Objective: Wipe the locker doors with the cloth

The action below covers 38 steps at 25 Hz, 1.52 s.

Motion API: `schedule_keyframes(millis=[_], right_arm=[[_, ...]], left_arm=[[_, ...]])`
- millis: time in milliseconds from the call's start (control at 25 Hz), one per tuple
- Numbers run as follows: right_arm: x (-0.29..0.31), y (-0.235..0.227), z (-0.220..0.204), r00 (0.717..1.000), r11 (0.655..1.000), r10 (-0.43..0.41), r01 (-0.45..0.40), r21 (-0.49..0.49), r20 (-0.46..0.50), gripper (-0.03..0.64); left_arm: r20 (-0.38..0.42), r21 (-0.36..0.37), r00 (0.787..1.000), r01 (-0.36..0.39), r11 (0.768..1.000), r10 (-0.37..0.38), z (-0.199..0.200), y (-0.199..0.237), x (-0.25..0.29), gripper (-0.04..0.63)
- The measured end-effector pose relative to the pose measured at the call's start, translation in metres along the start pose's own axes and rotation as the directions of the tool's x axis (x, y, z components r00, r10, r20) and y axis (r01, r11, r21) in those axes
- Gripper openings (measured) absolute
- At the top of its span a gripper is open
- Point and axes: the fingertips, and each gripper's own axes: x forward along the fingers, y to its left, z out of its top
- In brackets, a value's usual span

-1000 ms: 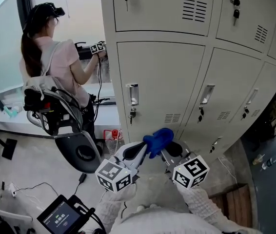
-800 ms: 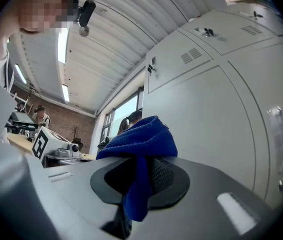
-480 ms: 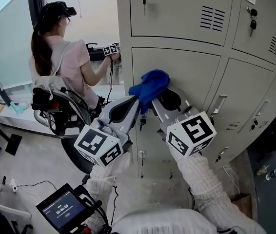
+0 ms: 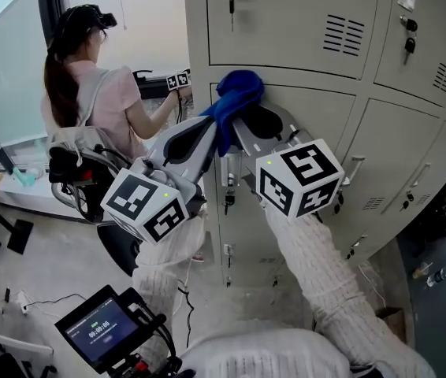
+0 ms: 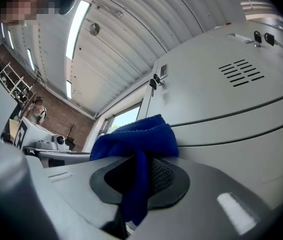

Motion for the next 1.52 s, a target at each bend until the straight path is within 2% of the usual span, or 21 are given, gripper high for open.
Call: schedule_keyframes(millis=[320,440,680,920,1200,1520], right_arm=[[0.000,0.002,-0.001,1.000,0.999,0.008,-0.008,-0.043,-0.007,0.051],[-0.001,0.004,-0.007,1.000,0.998,0.011,-0.012,-0.065,-0.012,0.051],[-0.009,0.007,-0.035,0.999,0.999,0.017,-0.019,-0.051,-0.042,0.051],[-0.020,0.016,-0.072,0.995,0.999,0.044,-0.042,0.027,-0.090,0.051],[-0.037,0.016,-0.109,0.990,0.995,0.034,-0.020,0.103,-0.134,0.051],[-0.058,0.021,-0.166,0.971,0.986,0.041,-0.001,0.166,-0.238,0.051]], left_arm=[[0.009,-0.021,1.000,-0.005,1.000,0.005,-0.003,0.004,0.001,0.007],[0.002,-0.043,1.000,-0.010,0.999,0.010,-0.012,0.004,-0.001,0.006],[-0.029,-0.086,0.999,-0.021,0.996,0.019,-0.041,0.002,-0.006,0.008],[-0.061,-0.142,0.998,-0.027,0.990,0.019,-0.070,-0.004,-0.013,0.007],[-0.115,-0.212,0.993,-0.045,0.976,0.021,-0.107,-0.014,-0.023,0.006],[-0.200,-0.286,0.980,-0.067,0.956,0.009,-0.154,-0.030,-0.034,0.006]])
